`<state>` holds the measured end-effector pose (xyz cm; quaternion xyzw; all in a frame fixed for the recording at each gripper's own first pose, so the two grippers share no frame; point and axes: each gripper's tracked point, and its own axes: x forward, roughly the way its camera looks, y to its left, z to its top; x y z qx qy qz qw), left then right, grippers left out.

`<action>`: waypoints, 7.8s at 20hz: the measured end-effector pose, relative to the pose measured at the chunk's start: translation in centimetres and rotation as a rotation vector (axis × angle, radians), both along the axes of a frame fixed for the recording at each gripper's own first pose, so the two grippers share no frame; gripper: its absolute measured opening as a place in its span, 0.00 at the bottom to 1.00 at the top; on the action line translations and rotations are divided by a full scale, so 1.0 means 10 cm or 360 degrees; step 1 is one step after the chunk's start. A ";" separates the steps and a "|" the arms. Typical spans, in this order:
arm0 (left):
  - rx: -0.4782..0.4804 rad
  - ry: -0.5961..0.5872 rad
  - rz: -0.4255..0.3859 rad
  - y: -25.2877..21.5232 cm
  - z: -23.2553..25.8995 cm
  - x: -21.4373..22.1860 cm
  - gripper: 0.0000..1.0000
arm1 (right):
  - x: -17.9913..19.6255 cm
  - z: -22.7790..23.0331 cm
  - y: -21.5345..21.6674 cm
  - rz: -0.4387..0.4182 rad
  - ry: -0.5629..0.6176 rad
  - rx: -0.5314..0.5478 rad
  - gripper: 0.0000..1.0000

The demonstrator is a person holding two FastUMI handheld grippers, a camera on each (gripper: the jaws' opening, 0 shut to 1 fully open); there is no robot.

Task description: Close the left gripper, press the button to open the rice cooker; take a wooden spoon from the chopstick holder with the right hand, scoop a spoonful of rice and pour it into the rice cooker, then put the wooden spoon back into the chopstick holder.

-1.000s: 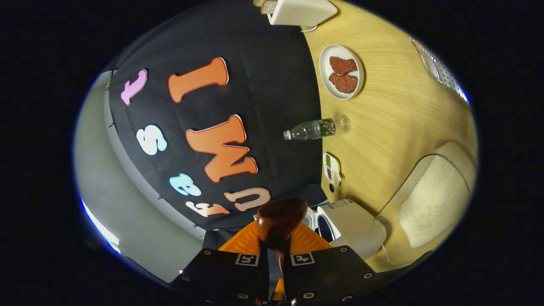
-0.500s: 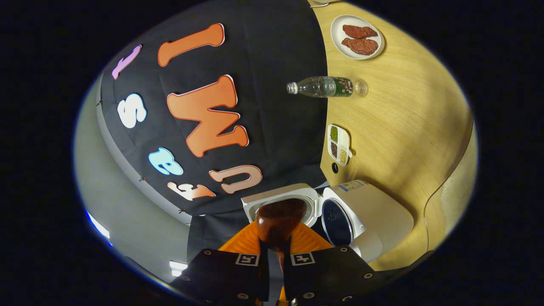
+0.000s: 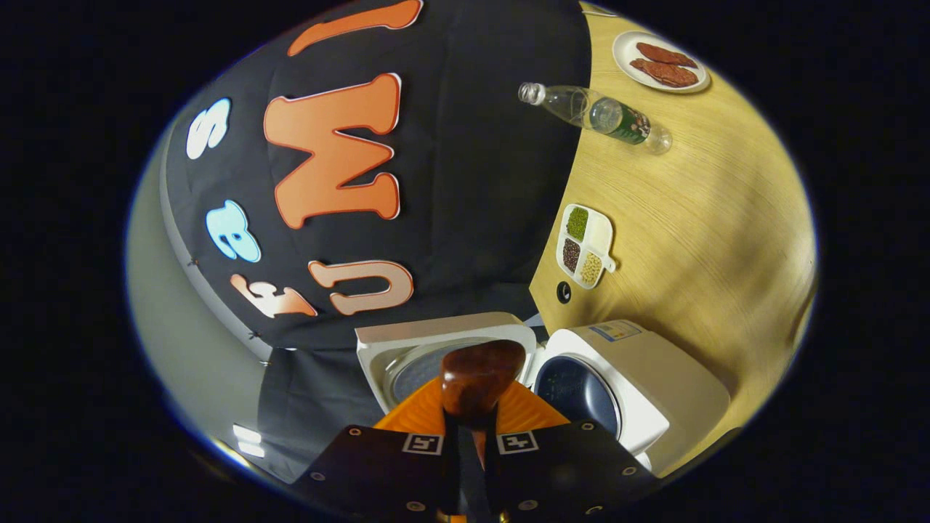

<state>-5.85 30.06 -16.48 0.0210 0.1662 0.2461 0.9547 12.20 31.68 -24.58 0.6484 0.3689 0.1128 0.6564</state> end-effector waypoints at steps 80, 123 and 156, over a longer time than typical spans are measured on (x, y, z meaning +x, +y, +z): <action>-0.0022 -0.0041 -0.0069 -0.62 0.12 0.19 0.96 | -0.11 1.40 -0.56 0.0360 -0.1185 -0.1233 0.13; -0.0067 0.0054 -0.0087 -2.00 0.59 0.65 0.96 | -1.90 -0.92 -4.53 -0.0323 -0.0239 -0.1558 0.19; -0.0631 0.0303 -0.0334 -1.24 0.84 3.50 0.92 | -2.34 1.03 -5.12 -0.0722 -0.0273 -0.2015 0.81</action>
